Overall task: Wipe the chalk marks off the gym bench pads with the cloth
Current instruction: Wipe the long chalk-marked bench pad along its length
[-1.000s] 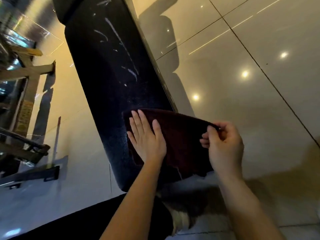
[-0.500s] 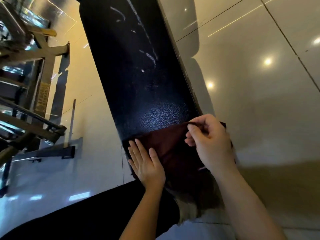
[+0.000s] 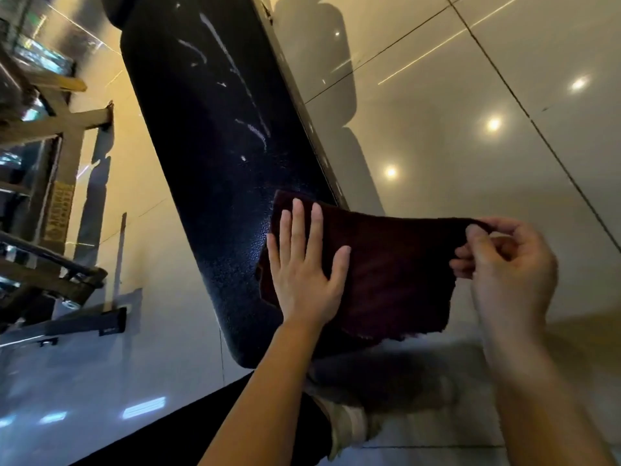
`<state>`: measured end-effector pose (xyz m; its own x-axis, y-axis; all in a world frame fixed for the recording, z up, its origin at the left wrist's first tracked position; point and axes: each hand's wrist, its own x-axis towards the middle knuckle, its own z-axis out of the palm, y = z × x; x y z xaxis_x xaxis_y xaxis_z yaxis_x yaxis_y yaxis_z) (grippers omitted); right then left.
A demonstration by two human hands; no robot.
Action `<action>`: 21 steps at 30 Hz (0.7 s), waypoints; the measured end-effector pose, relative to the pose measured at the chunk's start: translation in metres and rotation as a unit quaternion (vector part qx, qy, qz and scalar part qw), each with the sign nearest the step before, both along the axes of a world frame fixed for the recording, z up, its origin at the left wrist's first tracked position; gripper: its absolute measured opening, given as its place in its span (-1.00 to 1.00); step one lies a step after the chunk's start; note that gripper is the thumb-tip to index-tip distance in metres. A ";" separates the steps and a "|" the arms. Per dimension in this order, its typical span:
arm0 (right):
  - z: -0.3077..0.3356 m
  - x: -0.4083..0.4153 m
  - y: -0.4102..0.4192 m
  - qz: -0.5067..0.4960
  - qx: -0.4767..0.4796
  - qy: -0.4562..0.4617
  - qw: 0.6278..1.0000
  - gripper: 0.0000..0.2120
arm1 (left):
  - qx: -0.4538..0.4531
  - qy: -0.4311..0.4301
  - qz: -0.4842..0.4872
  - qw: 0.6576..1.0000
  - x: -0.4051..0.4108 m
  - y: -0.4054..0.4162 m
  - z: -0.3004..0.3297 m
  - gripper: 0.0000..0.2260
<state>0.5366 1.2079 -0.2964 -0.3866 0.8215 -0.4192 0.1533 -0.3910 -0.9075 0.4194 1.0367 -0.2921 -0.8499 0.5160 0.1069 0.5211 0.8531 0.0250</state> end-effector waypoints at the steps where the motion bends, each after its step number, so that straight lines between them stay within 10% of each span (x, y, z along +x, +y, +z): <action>1: 0.001 -0.001 0.000 0.006 0.024 -0.006 1.000 -0.83 | 0.000 0.002 0.011 1.000 0.003 0.001 -0.001 -0.42; 21: -0.008 -0.015 -0.024 0.064 0.093 -0.026 0.993 -0.88 | 0.034 -0.033 0.090 0.995 0.090 -0.016 -0.032 -0.47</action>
<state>0.5220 1.1842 -0.3041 -0.4751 0.8318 -0.2870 0.2406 -0.1909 -0.9517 0.5095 1.0203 -0.3246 -0.9343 0.3482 0.0766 0.3552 0.9277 0.1149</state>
